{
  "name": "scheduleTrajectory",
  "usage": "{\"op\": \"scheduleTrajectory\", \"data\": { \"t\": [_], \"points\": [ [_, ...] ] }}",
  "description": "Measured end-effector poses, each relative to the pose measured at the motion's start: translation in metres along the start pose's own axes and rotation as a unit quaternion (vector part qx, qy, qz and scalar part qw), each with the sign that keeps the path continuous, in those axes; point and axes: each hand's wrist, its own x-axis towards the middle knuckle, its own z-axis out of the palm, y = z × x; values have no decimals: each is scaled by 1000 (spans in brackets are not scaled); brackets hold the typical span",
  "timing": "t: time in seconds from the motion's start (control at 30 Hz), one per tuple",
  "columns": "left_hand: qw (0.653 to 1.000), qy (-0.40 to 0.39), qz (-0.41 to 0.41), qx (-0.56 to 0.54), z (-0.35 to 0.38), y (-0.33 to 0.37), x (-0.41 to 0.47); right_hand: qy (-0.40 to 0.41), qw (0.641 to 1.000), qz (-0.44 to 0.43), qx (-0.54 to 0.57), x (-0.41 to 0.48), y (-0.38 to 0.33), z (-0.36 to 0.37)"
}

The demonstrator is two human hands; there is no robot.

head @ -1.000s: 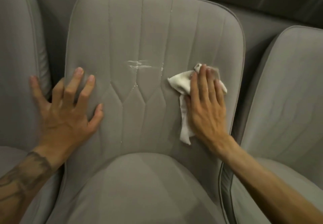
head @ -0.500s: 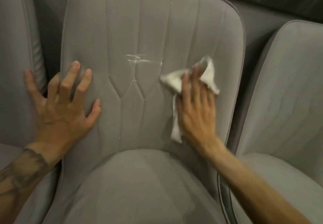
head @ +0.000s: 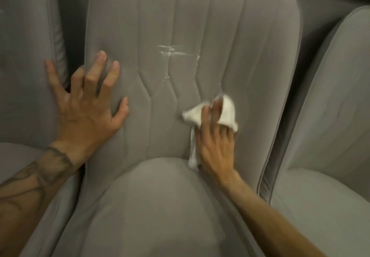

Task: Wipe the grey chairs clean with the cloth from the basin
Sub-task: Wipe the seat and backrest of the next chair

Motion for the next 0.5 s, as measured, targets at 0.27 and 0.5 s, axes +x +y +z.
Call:
{"op": "scheduleTrajectory", "data": {
  "t": [0.27, 0.5],
  "points": [
    [1000, -7, 3, 17, -3, 1, 1, 68, 994, 52, 63, 47, -9, 16],
    [1000, -6, 3, 17, -3, 2, 2, 36, 996, 18, 76, -14, -24, 33]
  ]
}}
